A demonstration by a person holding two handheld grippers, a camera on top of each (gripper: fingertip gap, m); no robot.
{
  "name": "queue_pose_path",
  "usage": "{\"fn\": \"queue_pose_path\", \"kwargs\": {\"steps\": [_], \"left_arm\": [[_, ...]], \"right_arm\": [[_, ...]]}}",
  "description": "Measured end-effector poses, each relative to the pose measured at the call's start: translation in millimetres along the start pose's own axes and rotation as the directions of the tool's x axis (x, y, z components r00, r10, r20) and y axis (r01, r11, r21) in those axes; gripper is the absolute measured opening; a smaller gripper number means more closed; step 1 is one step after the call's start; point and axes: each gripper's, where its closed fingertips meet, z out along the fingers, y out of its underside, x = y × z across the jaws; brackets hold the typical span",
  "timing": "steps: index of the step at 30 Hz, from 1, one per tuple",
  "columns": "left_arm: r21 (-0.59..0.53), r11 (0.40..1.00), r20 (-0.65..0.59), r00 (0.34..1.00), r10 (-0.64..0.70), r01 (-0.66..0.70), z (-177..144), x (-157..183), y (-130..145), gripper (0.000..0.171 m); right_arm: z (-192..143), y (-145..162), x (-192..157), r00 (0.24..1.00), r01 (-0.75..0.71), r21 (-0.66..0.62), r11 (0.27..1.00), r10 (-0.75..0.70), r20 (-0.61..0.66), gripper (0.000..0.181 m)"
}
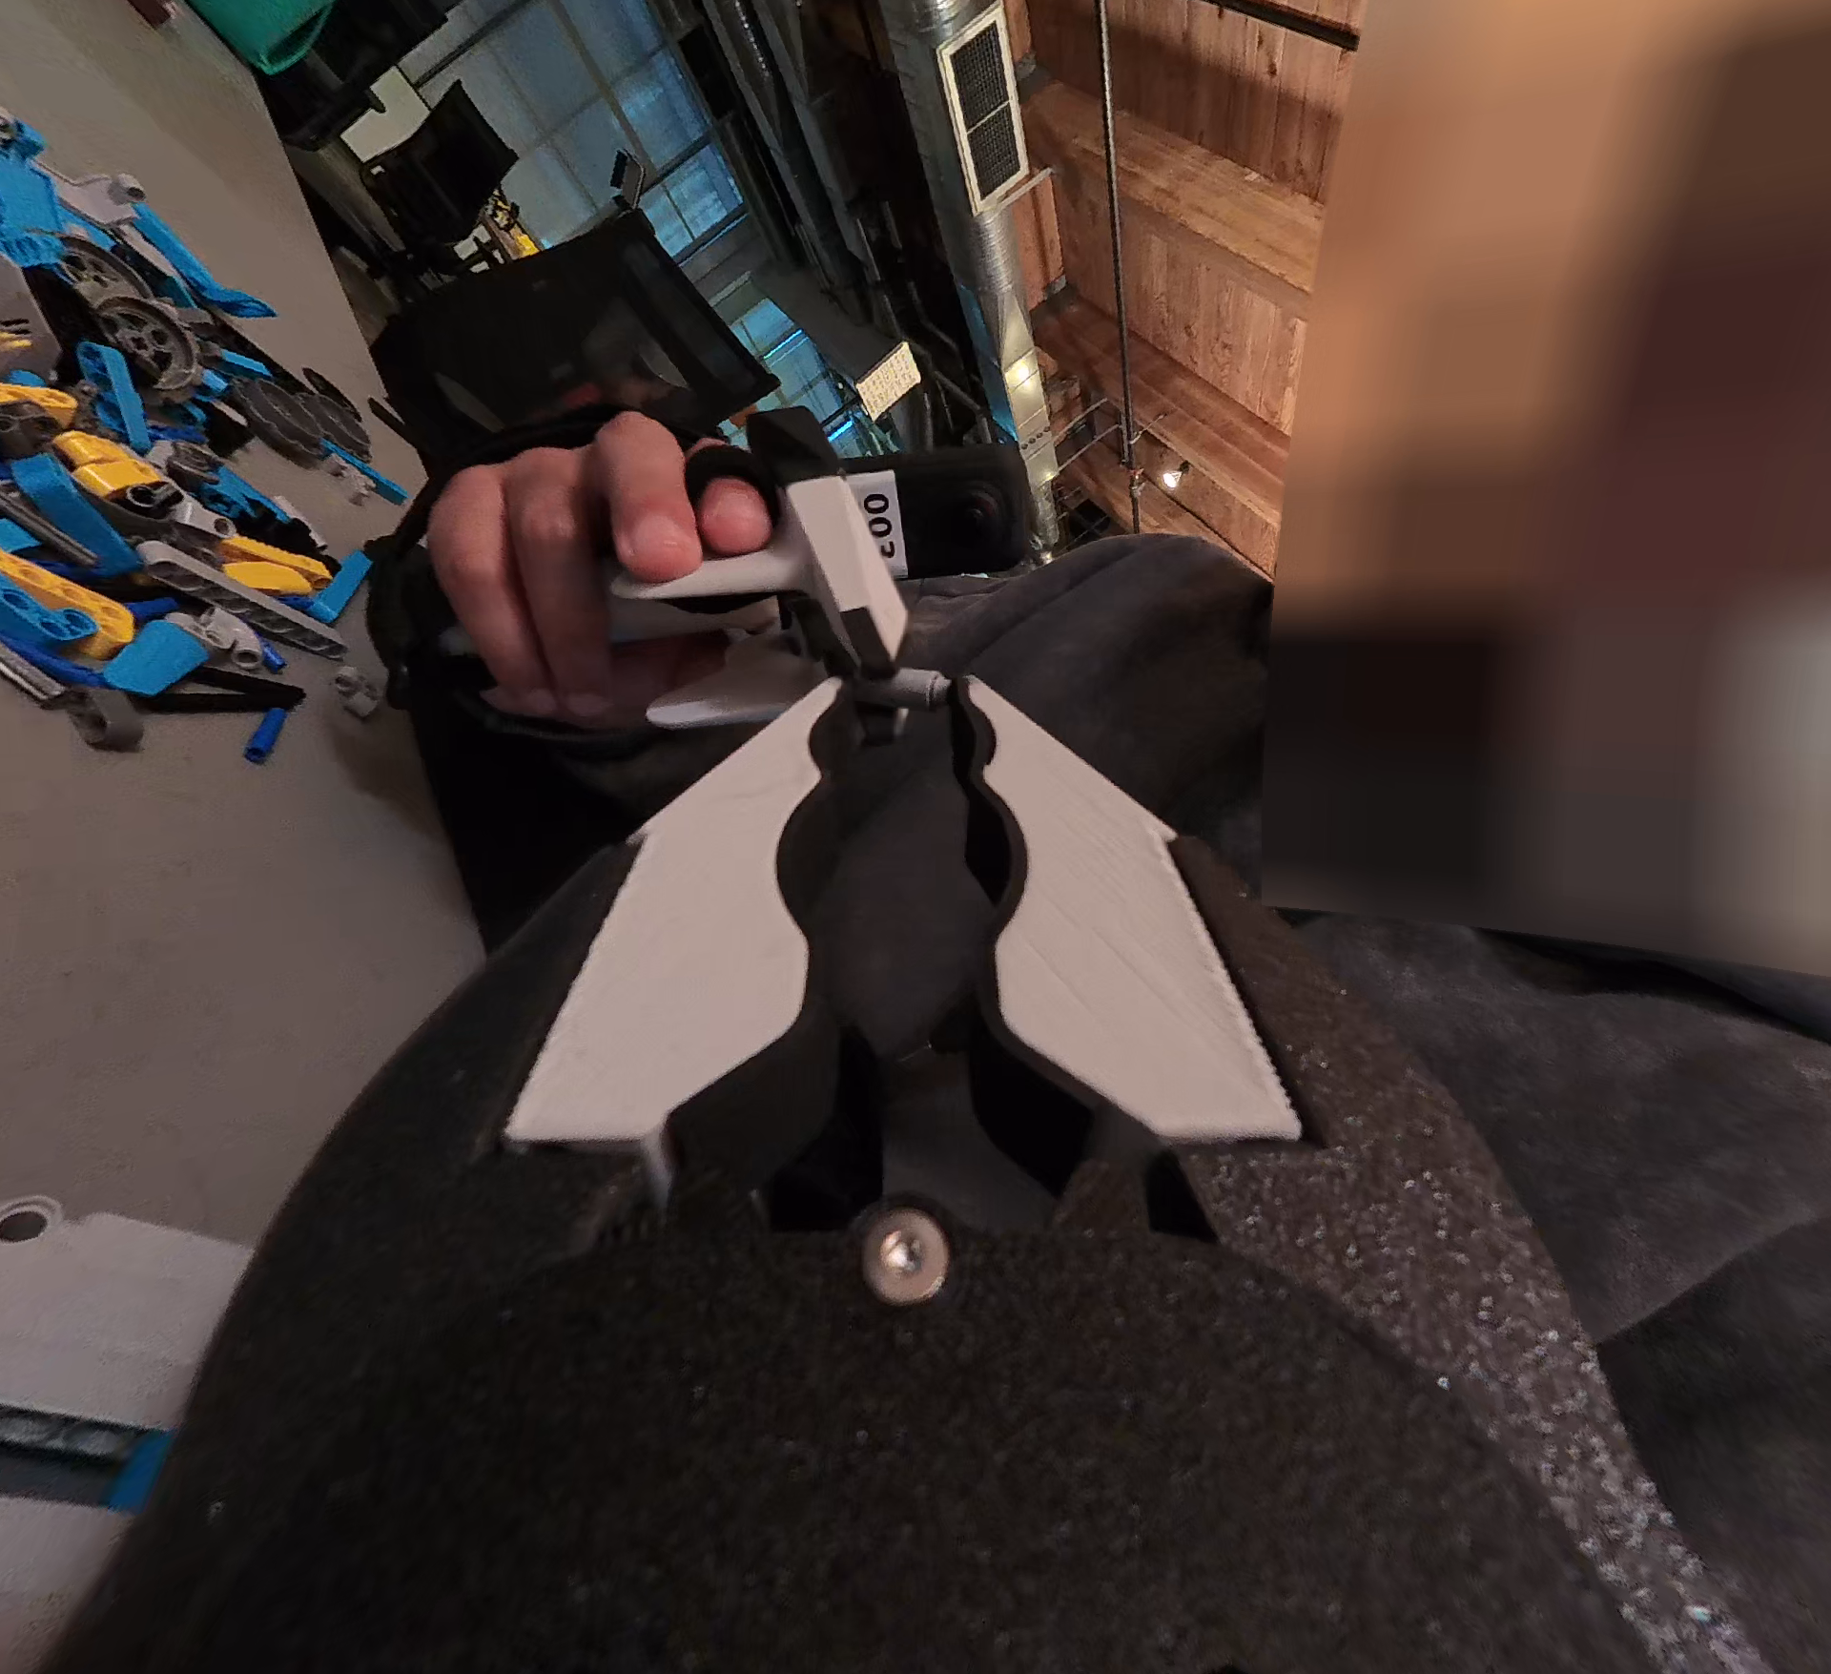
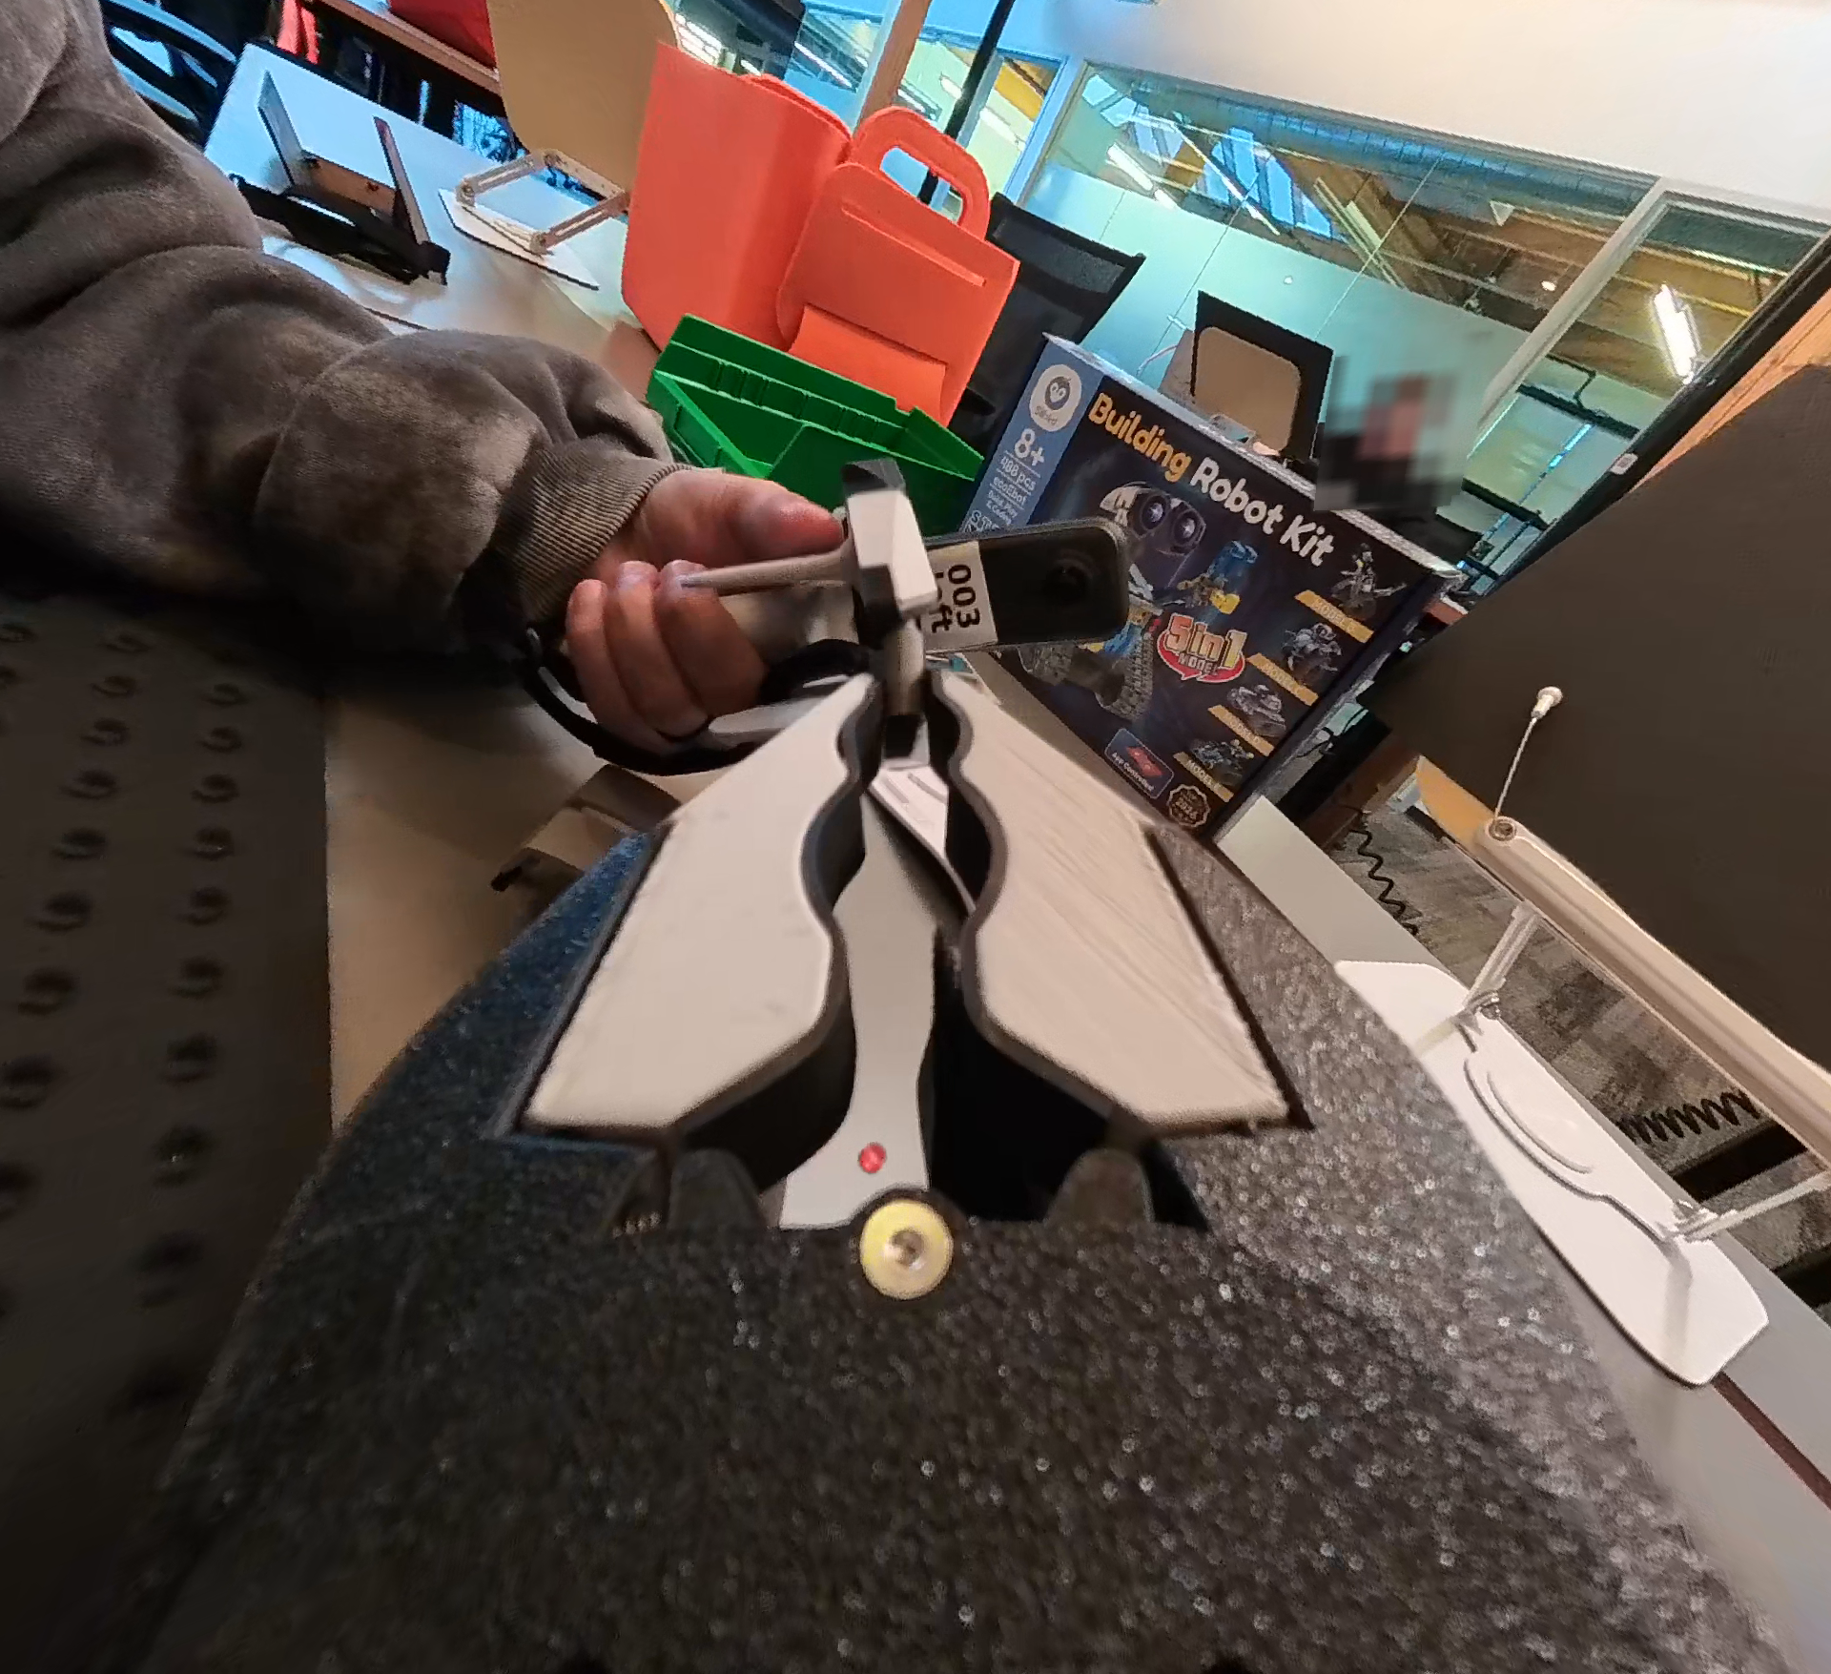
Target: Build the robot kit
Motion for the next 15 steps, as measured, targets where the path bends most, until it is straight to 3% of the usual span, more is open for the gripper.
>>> {"fn": "queue_pose_path", "kwargs": {"steps": [7,12,14,15], "left_arm": [[0.028,0.999,0.013,1.0,-0.025,0.025,-0.7,-4.7,-4.0,0.018],[0.03,0.995,0.317,0.945,0.083,-0.098,-19.2,-44.9,-13.6,0.015],[-0.031,0.984,0.457,0.873,0.17,-0.175,-30.7,-60.8,-15.0,0.016],[-0.083,0.97,0.555,0.798,0.235,-0.228,-40.6,-72.9,-17.0,0.016]], "right_arm": [[-3.8,0.9,2.6,0.996,-0.08,-0.005,0.997,0.08,0.035,0.006],[-10.5,12.5,14.9,0.982,-0.175,-0.054,0.983,0.178,0.056,0.005],[-9.2,43.0,18.6,0.979,-0.188,-0.205,0.961,0.201,0.044,0.006],[-9.9,63.0,19.6,0.973,-0.205,-0.299,0.932,0.227,0.039,0.006]]}}
